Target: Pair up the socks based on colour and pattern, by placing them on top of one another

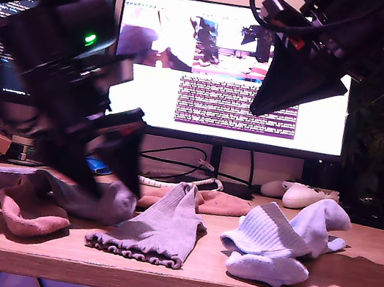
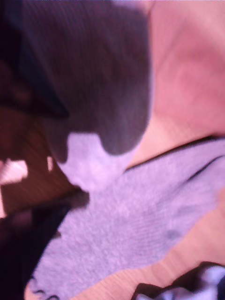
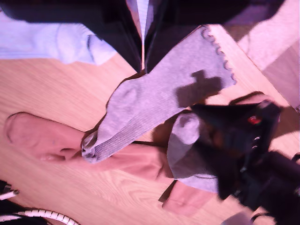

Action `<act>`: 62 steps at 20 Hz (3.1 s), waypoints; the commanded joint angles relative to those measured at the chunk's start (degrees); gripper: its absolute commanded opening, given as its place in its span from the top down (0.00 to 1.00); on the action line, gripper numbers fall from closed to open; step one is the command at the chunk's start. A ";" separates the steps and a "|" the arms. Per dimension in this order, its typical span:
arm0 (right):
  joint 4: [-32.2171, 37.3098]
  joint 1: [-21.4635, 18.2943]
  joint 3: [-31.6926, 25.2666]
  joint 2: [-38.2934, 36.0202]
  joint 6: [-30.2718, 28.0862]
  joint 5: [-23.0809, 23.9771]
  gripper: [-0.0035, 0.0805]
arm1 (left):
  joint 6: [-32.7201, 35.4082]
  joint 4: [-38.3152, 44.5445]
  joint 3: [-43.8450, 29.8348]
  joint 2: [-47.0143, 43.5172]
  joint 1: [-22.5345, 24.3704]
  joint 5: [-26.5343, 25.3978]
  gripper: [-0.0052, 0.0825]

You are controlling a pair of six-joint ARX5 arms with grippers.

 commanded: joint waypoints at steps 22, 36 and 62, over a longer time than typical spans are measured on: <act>2.78 0.17 -0.68 -0.61 -0.57 -8.35 0.71 | -3.72 -24.85 23.65 -8.96 -0.81 13.07 0.97; 26.91 5.22 -0.68 0.48 -4.74 -5.64 0.49 | -15.78 -18.08 24.04 -9.16 -0.81 19.43 0.97; 22.08 0.11 -0.63 2.14 -1.92 -6.71 0.97 | 1.99 -30.71 25.77 -14.05 3.80 17.59 0.96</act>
